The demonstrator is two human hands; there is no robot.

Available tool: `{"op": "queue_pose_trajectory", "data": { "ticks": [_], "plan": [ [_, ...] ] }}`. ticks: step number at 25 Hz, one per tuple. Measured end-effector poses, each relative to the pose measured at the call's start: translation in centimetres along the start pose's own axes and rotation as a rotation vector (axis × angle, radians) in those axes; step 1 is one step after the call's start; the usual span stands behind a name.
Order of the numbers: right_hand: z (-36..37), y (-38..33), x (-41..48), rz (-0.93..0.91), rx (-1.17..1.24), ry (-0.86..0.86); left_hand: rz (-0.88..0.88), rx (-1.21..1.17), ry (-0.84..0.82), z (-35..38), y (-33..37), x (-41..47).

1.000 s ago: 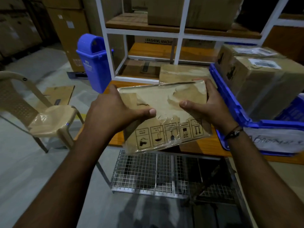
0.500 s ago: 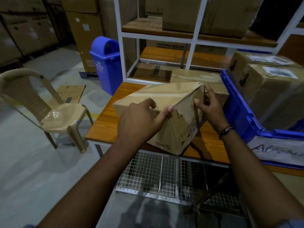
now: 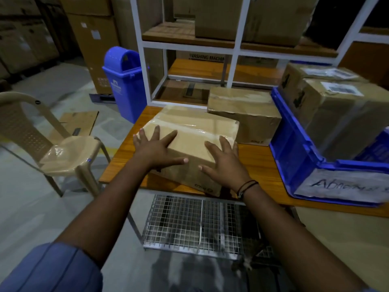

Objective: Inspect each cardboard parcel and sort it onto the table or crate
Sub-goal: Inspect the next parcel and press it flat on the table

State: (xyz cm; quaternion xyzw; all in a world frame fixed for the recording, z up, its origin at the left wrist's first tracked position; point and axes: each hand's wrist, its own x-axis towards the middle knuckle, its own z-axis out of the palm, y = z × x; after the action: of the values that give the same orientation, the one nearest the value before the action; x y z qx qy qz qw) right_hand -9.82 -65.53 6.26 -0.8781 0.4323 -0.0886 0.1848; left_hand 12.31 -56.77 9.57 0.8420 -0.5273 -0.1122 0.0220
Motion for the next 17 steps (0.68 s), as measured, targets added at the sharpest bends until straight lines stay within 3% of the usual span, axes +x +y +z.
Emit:
{"op": "queue_pose_trajectory", "data": {
  "ticks": [10,17],
  "plan": [
    [-1.8,-0.2,3.5,-0.265,0.006,-0.133,-0.062,0.249,0.110,-1.1,-2.3,-1.7],
    [0.0,-1.7,6.7,-0.261,-0.224,0.048,-0.087,0.260,0.251,0.2,-2.9,1.0]
  ]
}}
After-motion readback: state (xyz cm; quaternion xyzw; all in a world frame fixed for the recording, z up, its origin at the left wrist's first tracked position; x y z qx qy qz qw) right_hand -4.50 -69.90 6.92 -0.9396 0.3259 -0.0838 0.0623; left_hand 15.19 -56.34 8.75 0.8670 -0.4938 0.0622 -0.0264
